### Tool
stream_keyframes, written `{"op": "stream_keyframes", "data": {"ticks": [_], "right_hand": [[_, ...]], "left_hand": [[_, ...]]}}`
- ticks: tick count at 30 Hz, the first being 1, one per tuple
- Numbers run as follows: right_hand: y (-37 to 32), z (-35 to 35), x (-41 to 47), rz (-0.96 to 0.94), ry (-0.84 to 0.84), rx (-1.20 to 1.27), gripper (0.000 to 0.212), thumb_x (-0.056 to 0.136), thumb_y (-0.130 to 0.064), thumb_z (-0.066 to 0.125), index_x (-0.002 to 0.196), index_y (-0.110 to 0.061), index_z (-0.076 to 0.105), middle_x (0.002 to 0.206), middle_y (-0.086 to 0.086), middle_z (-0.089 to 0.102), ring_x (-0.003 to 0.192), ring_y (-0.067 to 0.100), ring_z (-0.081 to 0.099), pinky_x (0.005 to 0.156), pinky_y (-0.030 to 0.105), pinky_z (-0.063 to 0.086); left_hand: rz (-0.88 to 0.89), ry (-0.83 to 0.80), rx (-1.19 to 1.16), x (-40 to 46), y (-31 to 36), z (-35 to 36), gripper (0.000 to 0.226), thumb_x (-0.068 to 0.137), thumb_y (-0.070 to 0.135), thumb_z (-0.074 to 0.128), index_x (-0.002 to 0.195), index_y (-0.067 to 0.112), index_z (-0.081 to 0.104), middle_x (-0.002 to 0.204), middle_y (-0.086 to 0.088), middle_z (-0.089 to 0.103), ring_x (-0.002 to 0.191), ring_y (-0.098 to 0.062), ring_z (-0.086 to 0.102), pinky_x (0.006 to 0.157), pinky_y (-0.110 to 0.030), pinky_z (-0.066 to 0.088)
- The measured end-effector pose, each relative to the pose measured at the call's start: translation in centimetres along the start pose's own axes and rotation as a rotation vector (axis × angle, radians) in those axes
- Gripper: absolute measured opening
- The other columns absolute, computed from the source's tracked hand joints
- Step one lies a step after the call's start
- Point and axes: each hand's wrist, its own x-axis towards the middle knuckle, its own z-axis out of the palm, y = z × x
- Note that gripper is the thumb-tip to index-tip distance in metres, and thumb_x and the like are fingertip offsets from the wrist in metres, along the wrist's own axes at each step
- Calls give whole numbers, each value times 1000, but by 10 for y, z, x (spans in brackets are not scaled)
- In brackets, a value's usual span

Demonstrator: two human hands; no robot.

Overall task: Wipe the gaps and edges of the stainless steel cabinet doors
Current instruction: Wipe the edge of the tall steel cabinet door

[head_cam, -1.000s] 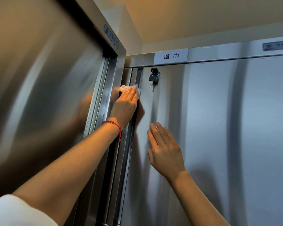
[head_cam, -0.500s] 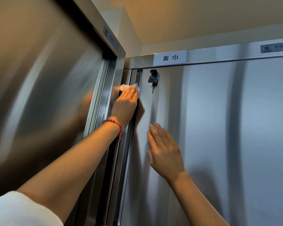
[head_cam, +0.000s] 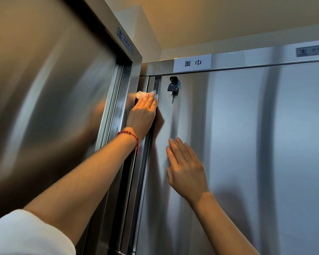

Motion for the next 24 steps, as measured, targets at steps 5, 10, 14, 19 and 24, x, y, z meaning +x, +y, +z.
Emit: {"op": "stream_keyframes", "data": {"ticks": [5,10,14,19,24], "right_hand": [[1,0,1,5,-3,-5,47,70,-18,75,113,-2,68,122,16,63,118,32,57,103,42,37],[0,0,0,2,8,17,45,70,-15,71,113,-2,68,123,16,62,119,31,56,102,43,41],[0,1,0,3,10,10,45,71,-16,72,113,-2,68,122,16,63,118,31,57,102,42,39],[0,1,1,-1,10,7,44,72,-17,72,114,-2,68,122,16,63,118,31,56,102,43,40],[1,2,1,-1,7,21,45,71,-16,70,114,-2,68,123,16,62,119,31,56,102,43,41]], "left_hand": [[10,5,-6,-6,0,4,52,100,2,27,148,2,8,156,-16,5,145,-27,5,114,-31,-6],[8,3,-21,9,-5,2,53,99,0,31,148,2,10,156,-16,6,145,-27,7,115,-31,-3],[-13,18,-33,4,-3,5,54,99,1,33,148,2,10,156,-16,6,145,-27,7,111,-29,-8],[3,21,-29,2,-3,6,53,99,1,31,148,2,9,156,-16,5,145,-27,6,113,-30,-7],[-2,24,2,17,-6,2,54,99,2,32,148,2,8,156,-16,6,145,-27,7,114,-31,-3]]}}
